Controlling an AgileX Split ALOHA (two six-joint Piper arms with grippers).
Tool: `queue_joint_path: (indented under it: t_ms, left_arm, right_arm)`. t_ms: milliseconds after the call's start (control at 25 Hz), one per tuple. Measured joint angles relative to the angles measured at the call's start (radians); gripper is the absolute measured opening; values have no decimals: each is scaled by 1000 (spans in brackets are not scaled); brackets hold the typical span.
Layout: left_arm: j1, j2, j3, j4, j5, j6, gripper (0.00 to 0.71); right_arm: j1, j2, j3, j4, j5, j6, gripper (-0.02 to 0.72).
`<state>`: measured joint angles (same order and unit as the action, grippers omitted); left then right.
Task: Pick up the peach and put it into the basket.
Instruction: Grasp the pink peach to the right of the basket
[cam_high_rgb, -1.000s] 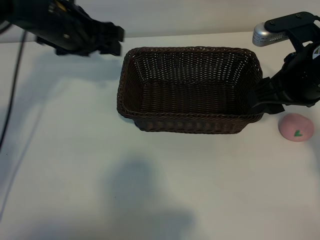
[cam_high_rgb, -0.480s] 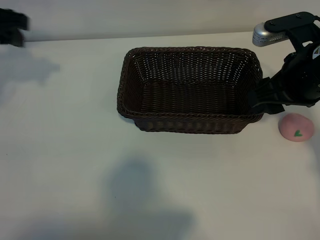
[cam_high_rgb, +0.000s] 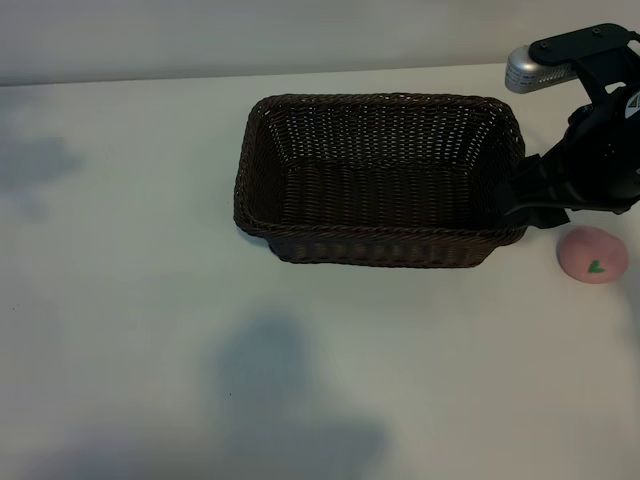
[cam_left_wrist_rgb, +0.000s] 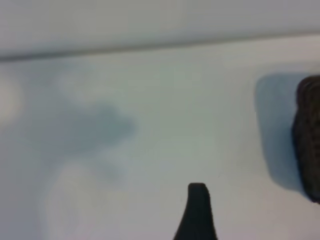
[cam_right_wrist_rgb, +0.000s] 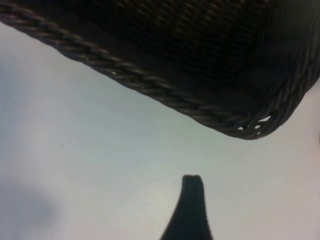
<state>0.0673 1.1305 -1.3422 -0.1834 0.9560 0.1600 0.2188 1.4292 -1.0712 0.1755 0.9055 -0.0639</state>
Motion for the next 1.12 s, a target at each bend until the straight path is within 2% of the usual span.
queue_joint_path:
  t_ms: [160,280,720,920,1120]
  left_arm:
    - [0,-205,147,0,-74,7,594]
    - [0,-385,261,1,-84,18,594]
    - [0,-976,671,20,70,21,594]
    - [0,-1107,736,80,178,-44,593]
    - [0,-1139,791,121,195,-74,593]
  right_arm:
    - [0,0,0,0,-1,0,594]
    - [0,0,0,0,-2,0,594]
    - [0,0,0,0,-3,0,594]
    - [0,0,0,0,-5,0,594]
    - [0,0,0,0,-15,-1,594]
